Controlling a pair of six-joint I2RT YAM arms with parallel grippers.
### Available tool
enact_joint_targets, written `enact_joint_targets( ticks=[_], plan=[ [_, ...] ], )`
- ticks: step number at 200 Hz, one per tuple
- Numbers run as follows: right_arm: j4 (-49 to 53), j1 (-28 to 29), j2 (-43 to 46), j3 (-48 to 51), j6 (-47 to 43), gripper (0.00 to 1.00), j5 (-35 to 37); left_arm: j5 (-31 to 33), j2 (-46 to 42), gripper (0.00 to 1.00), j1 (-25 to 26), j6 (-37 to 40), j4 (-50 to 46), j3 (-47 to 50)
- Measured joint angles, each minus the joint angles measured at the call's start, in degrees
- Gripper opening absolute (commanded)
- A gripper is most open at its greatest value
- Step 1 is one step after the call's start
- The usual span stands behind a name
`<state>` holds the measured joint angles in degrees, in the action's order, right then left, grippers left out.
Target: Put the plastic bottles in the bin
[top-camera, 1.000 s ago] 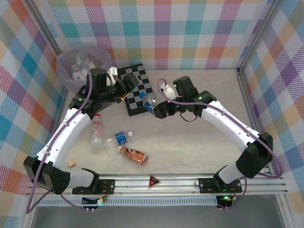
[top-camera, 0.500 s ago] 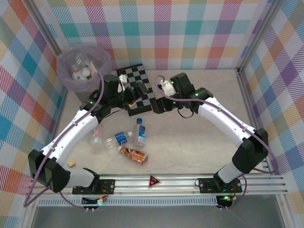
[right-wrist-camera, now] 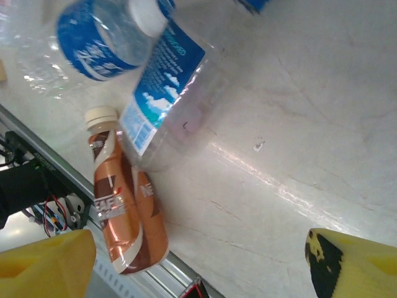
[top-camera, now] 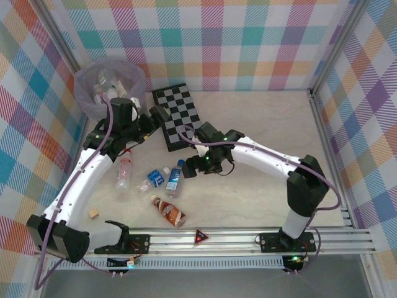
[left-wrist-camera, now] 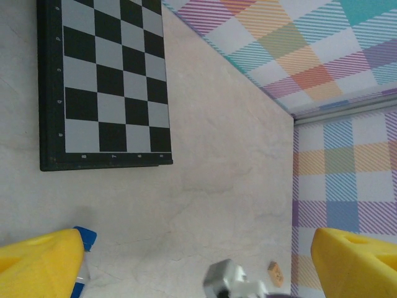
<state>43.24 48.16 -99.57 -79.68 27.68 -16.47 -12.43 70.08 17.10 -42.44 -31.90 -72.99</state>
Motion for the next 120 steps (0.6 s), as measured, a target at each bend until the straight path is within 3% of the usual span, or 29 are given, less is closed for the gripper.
enact_joint_targets(
  ticks=[30, 73, 120],
  plan=[
    [-2.6, 2.5, -5.7, -0.5, 6.0, 0.98, -0.7, 0.1, 0.0, 0.94, -0.3, 0.4, -0.1, 0.3],
    [-2.3, 6.6, -13.5, -6.1, 9.0, 0.97, -0.9, 0.2, -1.8, 0.94, -2.2, 1.4, -1.3, 1.7],
    [-2.3, 7.0, -19.6, -11.4, 10.8, 0.95, -0.7, 0.1, -4.9, 0.94, -5.0, 1.6, -2.5, 3.1]
  ],
)
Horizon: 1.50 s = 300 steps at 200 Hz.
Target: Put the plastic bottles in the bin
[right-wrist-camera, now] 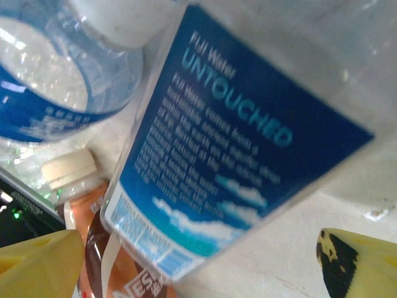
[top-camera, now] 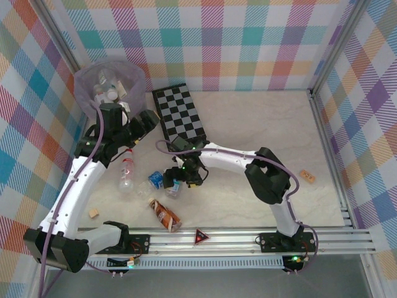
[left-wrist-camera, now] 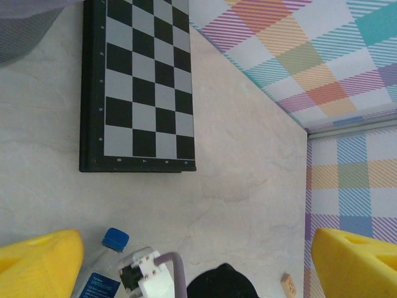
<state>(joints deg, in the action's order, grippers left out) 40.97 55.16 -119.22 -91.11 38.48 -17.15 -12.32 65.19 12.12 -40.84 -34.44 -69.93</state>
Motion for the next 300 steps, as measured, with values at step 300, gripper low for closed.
enact_joint_targets(
  ticks=[300],
  plan=[
    [-15.2, -24.5, 29.4, 18.2, -23.8, 0.55, -28.5, -15.3, 15.8, 1.00, 14.8, -12.6, 30.6, 4.3]
  ],
)
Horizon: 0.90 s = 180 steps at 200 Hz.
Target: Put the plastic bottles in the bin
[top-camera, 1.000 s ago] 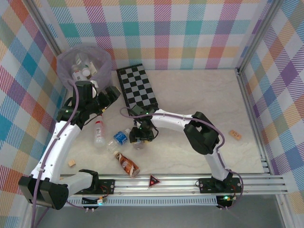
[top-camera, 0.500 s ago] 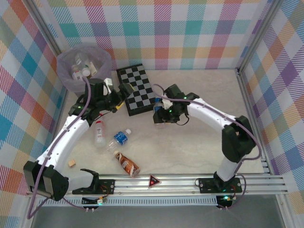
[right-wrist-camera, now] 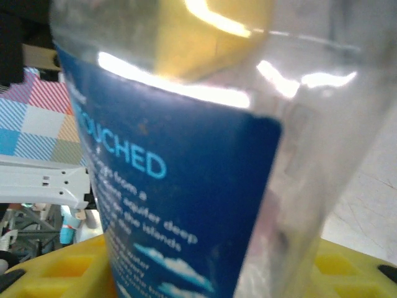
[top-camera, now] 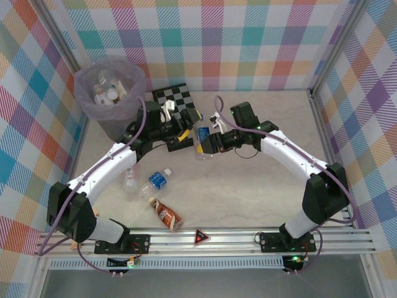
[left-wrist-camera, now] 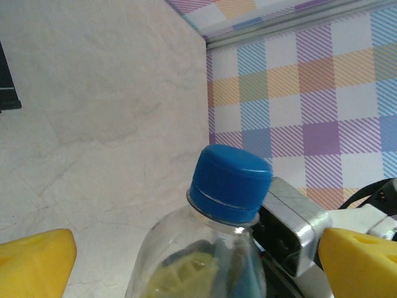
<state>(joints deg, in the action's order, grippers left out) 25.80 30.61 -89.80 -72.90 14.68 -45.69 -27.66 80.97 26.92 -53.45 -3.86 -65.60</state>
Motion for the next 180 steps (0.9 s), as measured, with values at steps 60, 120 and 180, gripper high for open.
enact_joint_targets(
  ticks=[60, 120, 180],
  plan=[
    [-6.9, -1.4, 0.0, 1.0, 4.6, 0.55, -2.8, -1.7, 0.4, 0.92, 2.1, -1.3, 1.3, 0.0],
    [-9.0, -1.9, 0.0, 1.0, 6.1, 0.55, -3.0, -1.9, 0.9, 0.69, 2.7, -2.6, 2.9, 0.3],
    [-8.1, -2.5, -0.1, 1.0, 7.2, 0.70, -3.1, -1.9, 1.9, 0.57, 2.8, -2.5, 4.7, 0.1]
  ],
)
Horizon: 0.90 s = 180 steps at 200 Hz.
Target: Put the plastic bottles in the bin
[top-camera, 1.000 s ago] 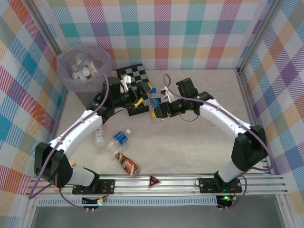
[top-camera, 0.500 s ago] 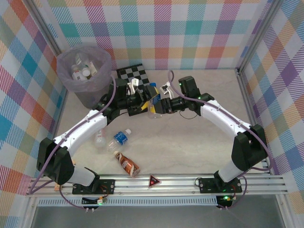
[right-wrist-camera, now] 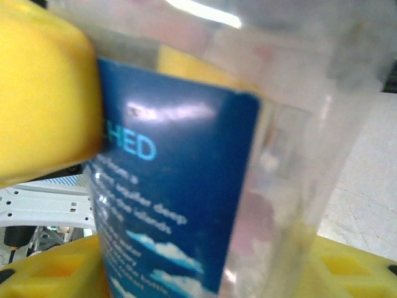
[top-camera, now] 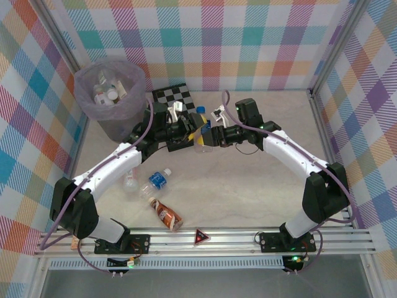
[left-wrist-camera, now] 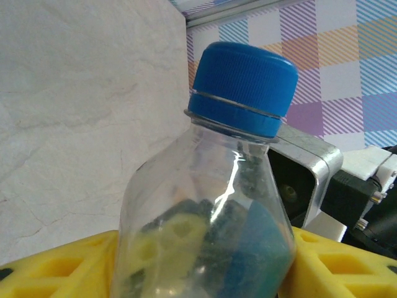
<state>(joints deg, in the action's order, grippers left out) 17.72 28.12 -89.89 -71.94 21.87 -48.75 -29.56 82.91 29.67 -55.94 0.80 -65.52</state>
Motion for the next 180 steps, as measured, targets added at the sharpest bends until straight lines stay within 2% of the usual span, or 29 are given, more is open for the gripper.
enact_joint_targets(
  ticks=[51, 80, 112, 145, 166, 180],
  plan=[
    [2.6, -1.3, -0.1, -1.9, -2.0, 0.99, -0.4, 0.3, 2.3, 0.52, 0.0, 0.0, -0.7, -2.2],
    [7.6, -3.2, 2.1, -3.3, -4.5, 0.99, 0.2, 0.7, 3.7, 0.52, -0.5, 0.3, -2.6, -4.9],
    [14.4, -6.9, 9.0, -3.4, -7.5, 0.99, 3.1, 0.5, 4.9, 0.51, -2.7, 2.8, -7.6, -10.8],
    [18.8, -9.3, 13.6, -2.8, -9.6, 0.99, 5.9, 0.6, 5.7, 0.49, -10.0, 7.5, -16.2, -23.1],
    [19.8, -9.3, 14.7, -0.1, -10.2, 1.00, 7.3, 1.6, 6.3, 0.48, -17.1, 10.2, -20.4, -31.9],
    [20.5, -9.3, 14.7, 1.8, -10.4, 1.00, 8.2, 2.3, 6.6, 0.42, -22.5, 11.0, -21.8, -36.5]
  ],
)
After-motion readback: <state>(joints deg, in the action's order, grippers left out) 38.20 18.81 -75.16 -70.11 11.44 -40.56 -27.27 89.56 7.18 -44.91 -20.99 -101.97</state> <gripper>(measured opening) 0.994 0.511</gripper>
